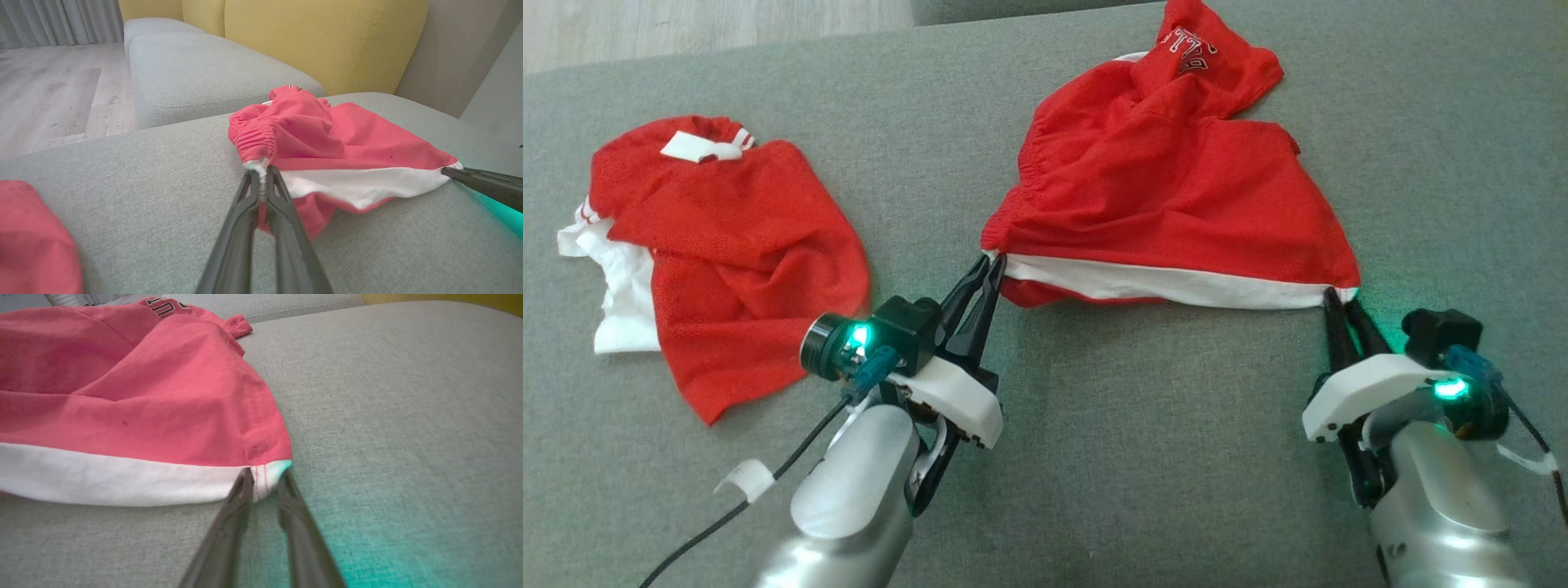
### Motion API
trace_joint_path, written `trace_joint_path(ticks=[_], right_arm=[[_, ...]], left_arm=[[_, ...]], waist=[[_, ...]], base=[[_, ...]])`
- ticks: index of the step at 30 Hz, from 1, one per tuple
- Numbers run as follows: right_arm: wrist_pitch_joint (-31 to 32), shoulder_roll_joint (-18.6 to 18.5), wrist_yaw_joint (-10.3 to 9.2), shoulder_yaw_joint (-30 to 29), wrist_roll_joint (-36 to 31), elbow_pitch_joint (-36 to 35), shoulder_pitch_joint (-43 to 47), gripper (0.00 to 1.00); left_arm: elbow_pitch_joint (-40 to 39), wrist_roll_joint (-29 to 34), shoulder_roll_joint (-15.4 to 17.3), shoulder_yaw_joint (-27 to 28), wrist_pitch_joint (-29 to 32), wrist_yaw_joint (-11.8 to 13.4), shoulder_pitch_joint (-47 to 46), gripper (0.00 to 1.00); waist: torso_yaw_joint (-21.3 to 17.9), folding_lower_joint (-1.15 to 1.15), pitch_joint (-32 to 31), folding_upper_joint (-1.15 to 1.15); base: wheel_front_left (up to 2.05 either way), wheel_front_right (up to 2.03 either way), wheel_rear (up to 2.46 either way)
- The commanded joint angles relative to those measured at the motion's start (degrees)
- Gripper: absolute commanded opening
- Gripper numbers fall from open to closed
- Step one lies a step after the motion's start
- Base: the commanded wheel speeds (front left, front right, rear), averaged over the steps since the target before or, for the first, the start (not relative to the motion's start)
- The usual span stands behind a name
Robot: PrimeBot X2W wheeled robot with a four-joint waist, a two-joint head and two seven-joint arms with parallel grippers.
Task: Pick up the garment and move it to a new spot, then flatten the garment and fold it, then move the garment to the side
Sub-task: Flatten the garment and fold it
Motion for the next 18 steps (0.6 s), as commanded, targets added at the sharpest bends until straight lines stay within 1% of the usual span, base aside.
trace_joint_path(ticks=[1, 5, 9, 13, 18], right_arm=[[-0.7, 0.0, -0.04, 1.6, -0.3, -0.9, -1.7, 0.0], [-1.9, 0.0, -0.04, 2.1, -0.7, -1.6, -2.0, 0.0], [-2.8, 0.0, -0.04, 3.1, -0.5, -4.8, -1.6, 0.0], [-2.7, 0.0, -0.04, 3.8, -0.3, -10.8, -1.3, 0.0], [0.3, -0.6, -0.04, 5.5, 0.0, -20.8, -1.7, 0.0]], left_arm=[[-2.0, -0.3, 1.1, 1.5, -0.2, 0.4, -0.8, 0.0], [-2.3, -0.7, 1.8, 2.0, -0.5, 1.0, -0.4, 0.0], [-3.5, -1.5, 2.6, 3.0, -0.9, 1.6, -0.3, 0.0], [-5.3, -2.1, 3.8, 4.3, -0.9, 2.2, -1.1, 0.0], [-8.2, -3.1, 5.4, 6.0, 0.1, 2.5, -3.4, 0.0]], waist=[[-0.1, 0.0, -0.1, 0.0], [-0.4, 0.0, -0.9, 0.0], [-0.8, 0.0, -1.8, 0.0], [-1.4, 0.0, -2.7, 0.0], [-2.2, 0.0, -4.1, 0.0]], base=[[0.0, 0.0, 0.0], [0.0, 0.0, 0.0], [0.0, 0.0, 0.0], [0.0, 0.0, 0.0], [0.0, 0.0, 0.0]])
